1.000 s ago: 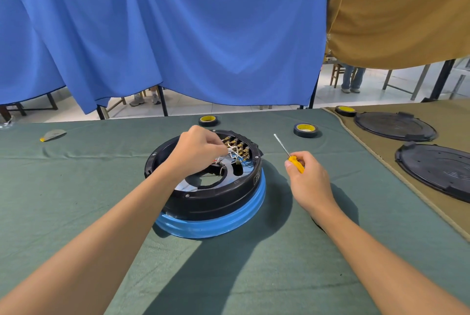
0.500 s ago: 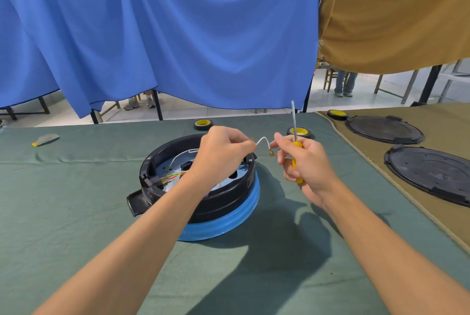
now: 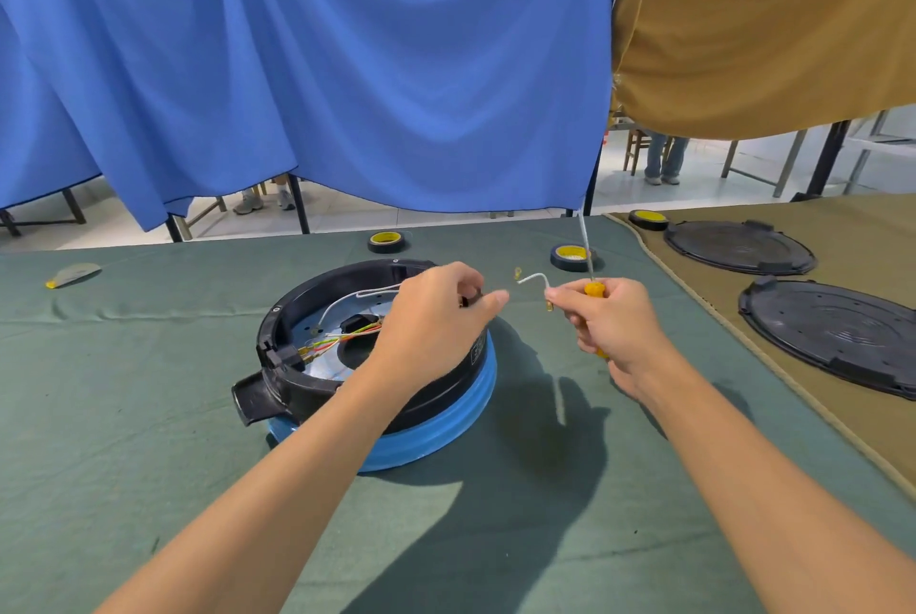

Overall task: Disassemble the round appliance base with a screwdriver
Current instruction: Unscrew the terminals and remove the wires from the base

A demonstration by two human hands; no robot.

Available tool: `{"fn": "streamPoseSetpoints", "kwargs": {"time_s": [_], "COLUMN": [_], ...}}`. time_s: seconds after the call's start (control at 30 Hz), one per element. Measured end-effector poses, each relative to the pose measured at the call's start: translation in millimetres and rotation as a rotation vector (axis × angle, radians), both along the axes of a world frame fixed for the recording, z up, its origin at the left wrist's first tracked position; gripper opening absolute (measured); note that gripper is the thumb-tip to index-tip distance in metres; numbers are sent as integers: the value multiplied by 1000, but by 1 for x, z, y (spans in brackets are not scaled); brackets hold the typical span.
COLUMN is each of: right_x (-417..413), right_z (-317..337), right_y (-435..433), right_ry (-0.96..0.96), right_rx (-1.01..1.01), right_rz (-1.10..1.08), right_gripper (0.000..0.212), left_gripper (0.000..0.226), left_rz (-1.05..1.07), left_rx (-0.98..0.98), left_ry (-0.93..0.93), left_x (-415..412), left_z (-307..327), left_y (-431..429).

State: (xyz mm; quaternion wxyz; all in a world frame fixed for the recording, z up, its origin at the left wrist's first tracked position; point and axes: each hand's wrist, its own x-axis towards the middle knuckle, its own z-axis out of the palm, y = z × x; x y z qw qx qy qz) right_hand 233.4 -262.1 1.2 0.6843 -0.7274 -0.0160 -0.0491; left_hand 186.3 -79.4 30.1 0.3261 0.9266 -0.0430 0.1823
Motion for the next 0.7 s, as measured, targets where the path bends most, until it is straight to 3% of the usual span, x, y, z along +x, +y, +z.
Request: {"fn": "streamPoseSetpoints", "kwargs": {"time_s": [0.07, 0.13, 0.33, 0.43, 0.6, 0.7], "right_x": [8, 14, 20, 18, 17, 16], "right_z": [-8, -17, -30, -31, -29, -21], "right_y": [-10, -18, -18, -17, -18, -14], "right_ry": [56, 105, 159, 170, 183, 117], "right_rx": [-165, -337, -807, -941, -955, -832], "right_rz": [-166, -284, -396, -432, -441, -360], "right_gripper": [16, 17, 16, 13, 20, 19], "left_gripper": [38, 36, 34, 43, 73, 73], "left_rz": [25, 7, -35, -82, -241, -318], "left_rx": [397, 554, 561, 622, 629, 540], "left_ry": [-80, -133, -140, -95, 265, 274], "left_x": [-4, -7, -9, -11, -10, -10], "left_z": [-5, -10, -11, -11, -2, -4], "left_y": [3, 5, 7, 13, 44, 54]}}
